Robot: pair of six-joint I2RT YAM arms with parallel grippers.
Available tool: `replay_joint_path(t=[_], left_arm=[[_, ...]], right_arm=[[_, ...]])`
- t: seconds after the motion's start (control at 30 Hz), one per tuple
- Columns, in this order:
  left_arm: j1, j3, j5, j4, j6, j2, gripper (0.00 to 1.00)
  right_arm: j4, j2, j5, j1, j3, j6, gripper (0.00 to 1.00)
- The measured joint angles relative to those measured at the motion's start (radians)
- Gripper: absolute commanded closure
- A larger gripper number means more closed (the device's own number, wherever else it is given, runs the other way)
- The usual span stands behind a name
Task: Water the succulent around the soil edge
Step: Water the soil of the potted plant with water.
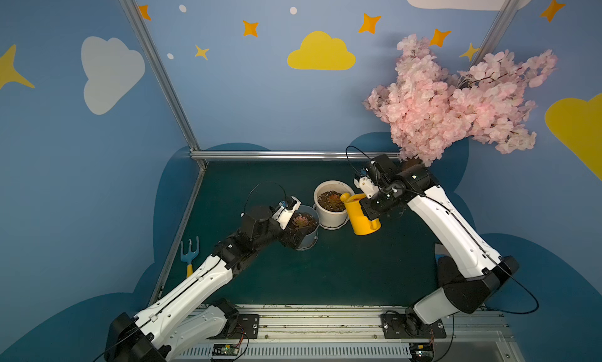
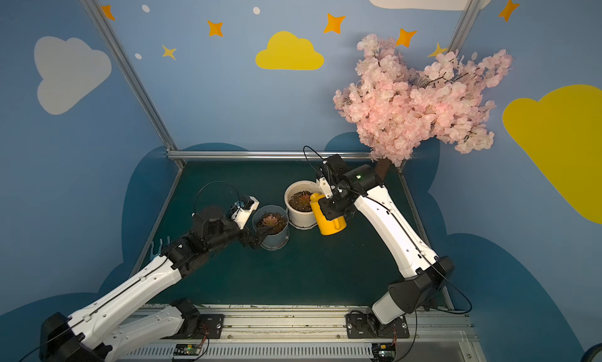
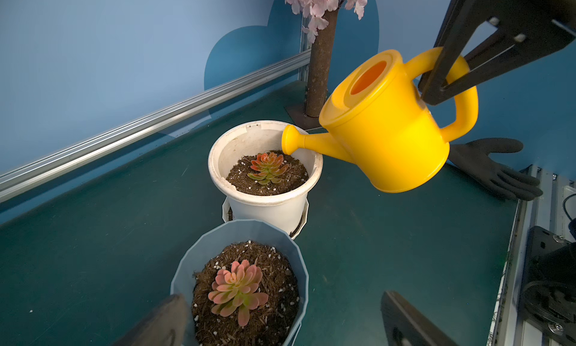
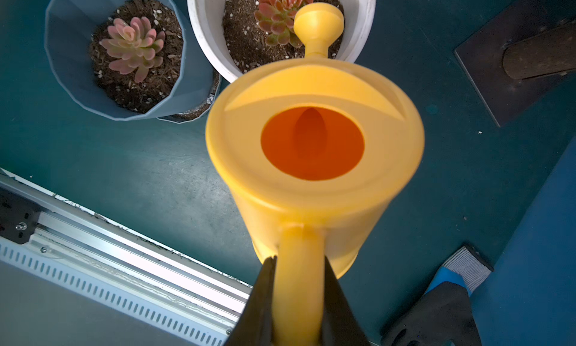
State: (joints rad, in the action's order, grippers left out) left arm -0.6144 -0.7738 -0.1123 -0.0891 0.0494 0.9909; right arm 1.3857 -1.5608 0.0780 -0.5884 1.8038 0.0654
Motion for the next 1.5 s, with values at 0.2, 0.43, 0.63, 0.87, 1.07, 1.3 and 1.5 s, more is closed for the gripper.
replay_joint_path(t=[0.2,0.43,0.63,0.87,1.07,1.3,1.5], left_arm=[[0.000,0.000,0.000,0.000,0.000,0.000,0.00],[0.000,0.000,0.000,0.000,0.000,0.000,0.00],[0.000,0.000,-0.001,0.000,0.000,0.000,0.00],[0.000,0.001,-0.001,0.000,0.000,0.000,0.00],[-0.002,0.010,-0.002,0.000,0.000,0.000,0.00],[-0.002,0.013,-0.004,0.000,0.000,0.000,0.00],[-0.002,0.013,-0.004,0.000,0.000,0.000,0.00]], right_arm=[[0.001,-0.023,0.000,0.006,0.022,-0.003,1.00],[0.002,-0.054,0.000,0.015,0.055,-0.006,1.00],[0.003,-0.072,0.000,0.020,0.076,-0.012,1.00],[0.003,-0.097,-0.003,0.024,0.100,-0.018,1.00],[0.003,-0.113,-0.012,0.024,0.122,-0.018,1.00],[0.004,-0.134,-0.027,0.024,0.145,-0.018,1.00],[0.005,-0.146,-0.038,0.024,0.161,-0.018,1.00]])
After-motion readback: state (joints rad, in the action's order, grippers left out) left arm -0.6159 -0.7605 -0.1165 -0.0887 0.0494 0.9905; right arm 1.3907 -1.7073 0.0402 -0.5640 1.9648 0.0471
